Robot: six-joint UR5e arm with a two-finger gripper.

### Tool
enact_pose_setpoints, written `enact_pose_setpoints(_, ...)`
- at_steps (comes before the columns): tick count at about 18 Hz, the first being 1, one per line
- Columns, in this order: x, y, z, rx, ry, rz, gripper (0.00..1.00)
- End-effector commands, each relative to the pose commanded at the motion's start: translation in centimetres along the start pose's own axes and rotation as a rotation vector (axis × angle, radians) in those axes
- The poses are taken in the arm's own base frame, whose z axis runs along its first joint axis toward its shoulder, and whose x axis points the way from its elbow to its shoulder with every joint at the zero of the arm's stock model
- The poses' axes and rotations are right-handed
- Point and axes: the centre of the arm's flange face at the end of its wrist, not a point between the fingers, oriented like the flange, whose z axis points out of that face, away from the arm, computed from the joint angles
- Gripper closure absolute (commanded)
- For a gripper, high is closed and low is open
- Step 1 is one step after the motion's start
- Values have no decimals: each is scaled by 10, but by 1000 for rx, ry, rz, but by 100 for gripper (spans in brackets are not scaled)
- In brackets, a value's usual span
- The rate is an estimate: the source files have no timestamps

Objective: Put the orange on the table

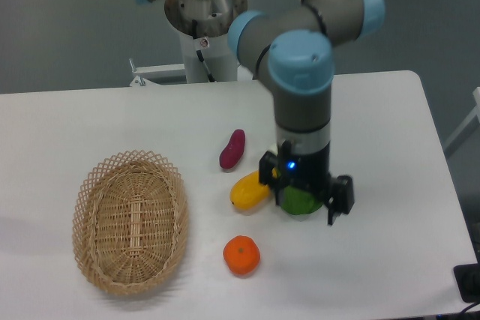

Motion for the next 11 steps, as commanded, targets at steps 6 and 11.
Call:
enact_pose_setpoints(6,0,25,-3,-14,8,17,0)
enact_pose_setpoints(11,0,28,-8,-7,2,11,0)
